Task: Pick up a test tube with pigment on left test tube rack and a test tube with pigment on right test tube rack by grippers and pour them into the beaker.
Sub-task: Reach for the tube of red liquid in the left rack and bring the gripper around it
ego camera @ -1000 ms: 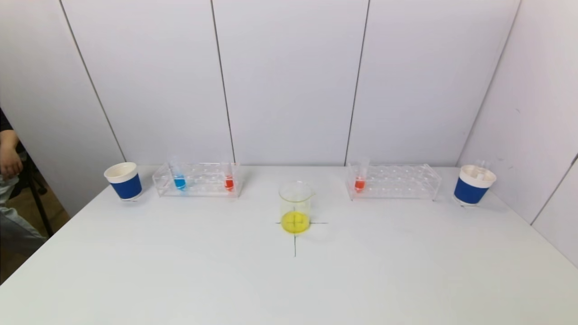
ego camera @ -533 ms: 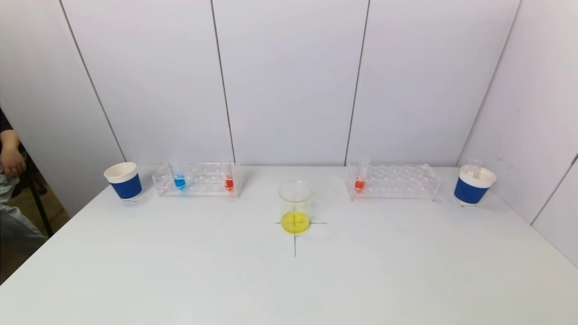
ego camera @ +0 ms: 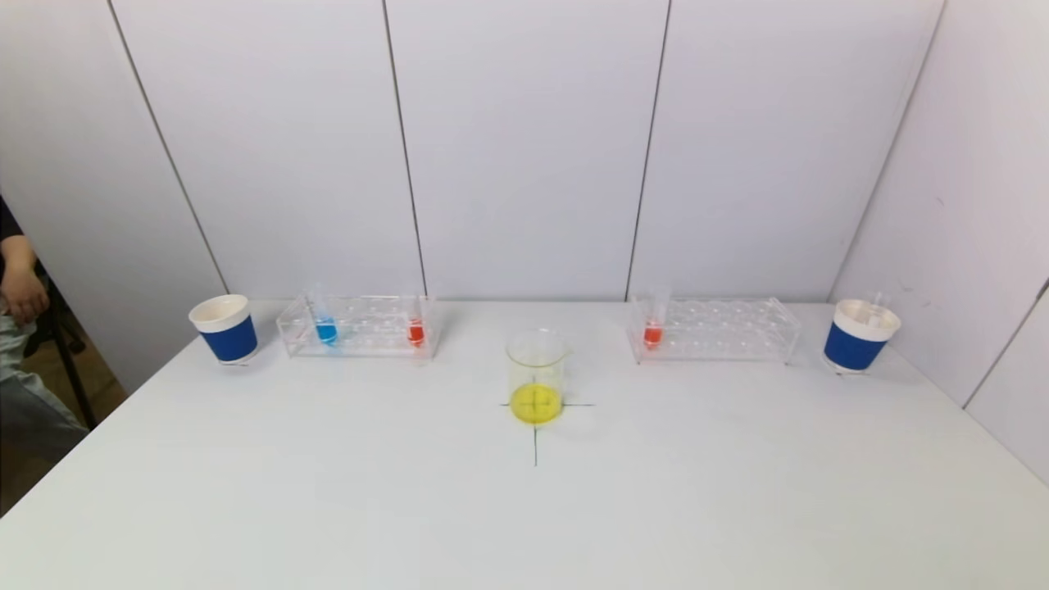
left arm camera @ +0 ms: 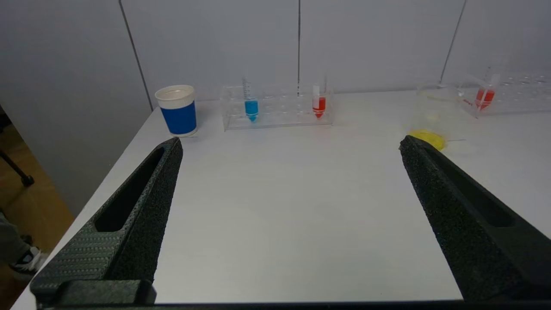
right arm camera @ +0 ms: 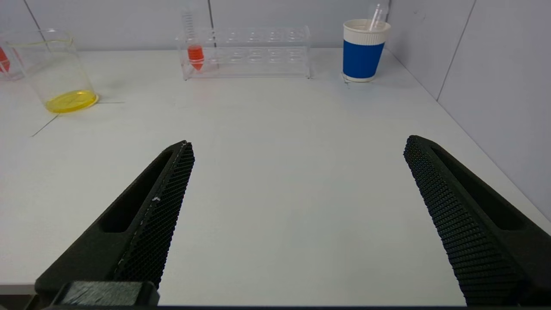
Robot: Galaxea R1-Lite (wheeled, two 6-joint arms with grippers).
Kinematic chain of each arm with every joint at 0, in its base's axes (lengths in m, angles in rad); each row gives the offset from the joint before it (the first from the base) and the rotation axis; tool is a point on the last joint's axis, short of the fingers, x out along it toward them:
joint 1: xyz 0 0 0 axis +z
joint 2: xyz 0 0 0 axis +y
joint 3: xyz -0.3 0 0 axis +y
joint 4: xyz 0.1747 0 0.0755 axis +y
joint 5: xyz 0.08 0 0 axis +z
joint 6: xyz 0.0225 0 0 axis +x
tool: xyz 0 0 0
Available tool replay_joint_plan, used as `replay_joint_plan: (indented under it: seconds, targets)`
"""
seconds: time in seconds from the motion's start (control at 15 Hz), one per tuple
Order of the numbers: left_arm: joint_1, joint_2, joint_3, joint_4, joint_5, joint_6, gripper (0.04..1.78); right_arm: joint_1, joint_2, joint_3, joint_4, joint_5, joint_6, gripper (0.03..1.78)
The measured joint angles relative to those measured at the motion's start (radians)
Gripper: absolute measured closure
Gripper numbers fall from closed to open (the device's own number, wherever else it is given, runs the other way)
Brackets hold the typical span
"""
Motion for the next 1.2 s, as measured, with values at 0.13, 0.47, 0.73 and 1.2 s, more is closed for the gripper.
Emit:
replay_joint_plan:
  seconds: [0.13, 0.47, 0.73, 1.2]
  targets:
    - [-0.003, 0.101, -0.088, -0.002, -0.007, -0.001, 0.06, 0.000, 0.000, 0.000, 0.000, 0.000, 0.000, 0.04]
    - [-0.005, 0.407, -0.248, -0.084, -0.003, 0.006, 0.06, 0.000, 0.000, 0.000, 0.000, 0.000, 0.000, 0.04]
    - [-0.004, 0.668, -0.280, -0.309, 0.057, 0.042, 0.06, 0.000, 0.000, 0.000, 0.000, 0.000, 0.000, 0.04]
    - [-0.116, 1.087, -0.364, -0.589, 0.137, 0.045, 0.06, 0.000, 0.000, 0.000, 0.000, 0.000, 0.000, 0.04]
